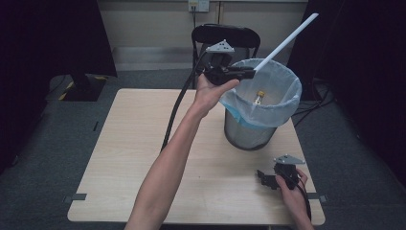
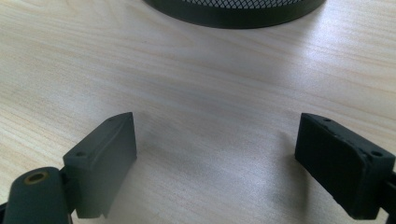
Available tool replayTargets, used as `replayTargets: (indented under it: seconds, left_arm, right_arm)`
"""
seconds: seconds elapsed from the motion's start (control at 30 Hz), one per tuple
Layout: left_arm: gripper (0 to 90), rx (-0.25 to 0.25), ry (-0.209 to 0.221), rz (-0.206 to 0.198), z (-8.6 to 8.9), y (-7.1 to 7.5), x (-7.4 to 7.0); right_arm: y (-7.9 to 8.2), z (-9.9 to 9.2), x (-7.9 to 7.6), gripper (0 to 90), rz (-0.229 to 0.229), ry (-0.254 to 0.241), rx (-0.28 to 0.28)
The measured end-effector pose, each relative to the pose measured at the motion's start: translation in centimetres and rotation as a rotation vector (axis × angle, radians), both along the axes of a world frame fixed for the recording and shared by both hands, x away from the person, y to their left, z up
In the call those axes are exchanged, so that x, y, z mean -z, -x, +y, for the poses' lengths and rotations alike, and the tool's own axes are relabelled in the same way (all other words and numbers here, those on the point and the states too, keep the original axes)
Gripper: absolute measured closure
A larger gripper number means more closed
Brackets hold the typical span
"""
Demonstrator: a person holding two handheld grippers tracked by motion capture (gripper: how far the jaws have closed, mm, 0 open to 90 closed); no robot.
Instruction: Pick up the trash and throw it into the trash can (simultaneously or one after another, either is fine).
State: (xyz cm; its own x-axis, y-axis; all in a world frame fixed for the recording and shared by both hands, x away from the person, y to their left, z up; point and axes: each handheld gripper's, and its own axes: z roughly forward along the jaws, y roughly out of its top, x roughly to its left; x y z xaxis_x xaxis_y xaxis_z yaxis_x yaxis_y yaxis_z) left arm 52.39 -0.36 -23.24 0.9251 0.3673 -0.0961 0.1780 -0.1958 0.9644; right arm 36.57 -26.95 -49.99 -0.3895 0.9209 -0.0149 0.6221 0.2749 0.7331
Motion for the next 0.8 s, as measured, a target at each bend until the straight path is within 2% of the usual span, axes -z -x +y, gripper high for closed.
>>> replayTargets:
  seconds: [0.1,0.27,0.33,0.4,0.53,0.63,0.73,0.8]
  left_arm:
    - [80.0,0.003,-0.021,0.012,-0.2,-0.3,0.4]
    - [77.5,0.005,-0.029,0.041,-0.4,-0.8,0.9]
    - [64.6,-0.006,-0.033,0.049,-0.4,-0.9,1.0]
    - [50.5,-0.043,-0.043,0.043,-0.4,-0.8,1.0]
    - [37.5,-0.060,-0.034,0.024,-0.1,-0.7,0.9]
    - [23.0,-0.081,-0.010,0.032,0.3,-0.8,0.9]
    - [16.5,-0.080,-0.012,0.030,0.8,-0.9,0.9]
    - [16.8,-0.083,-0.004,0.039,1.2,-0.9,0.9]
  right_arm:
    - [0.0,0.0,0.0,11.9,0.000,0.000,-0.001]
    - [0.0,0.0,0.0,11.8,0.001,0.000,-0.002]
    - [0.0,0.0,0.0,11.8,0.001,0.000,-0.001]
    - [0.0,0.0,0.0,11.8,0.000,0.000,-0.001]
    - [0.0,0.0,0.0,11.8,0.000,0.000,-0.001]
    - [0.0,0.0,0.0,11.9,0.000,0.001,-0.001]
    - [0.0,0.0,0.0,11.9,0.000,0.001,-0.001]
    - [0.0,0.0,0.0,11.9,-0.001,0.001,-0.001]
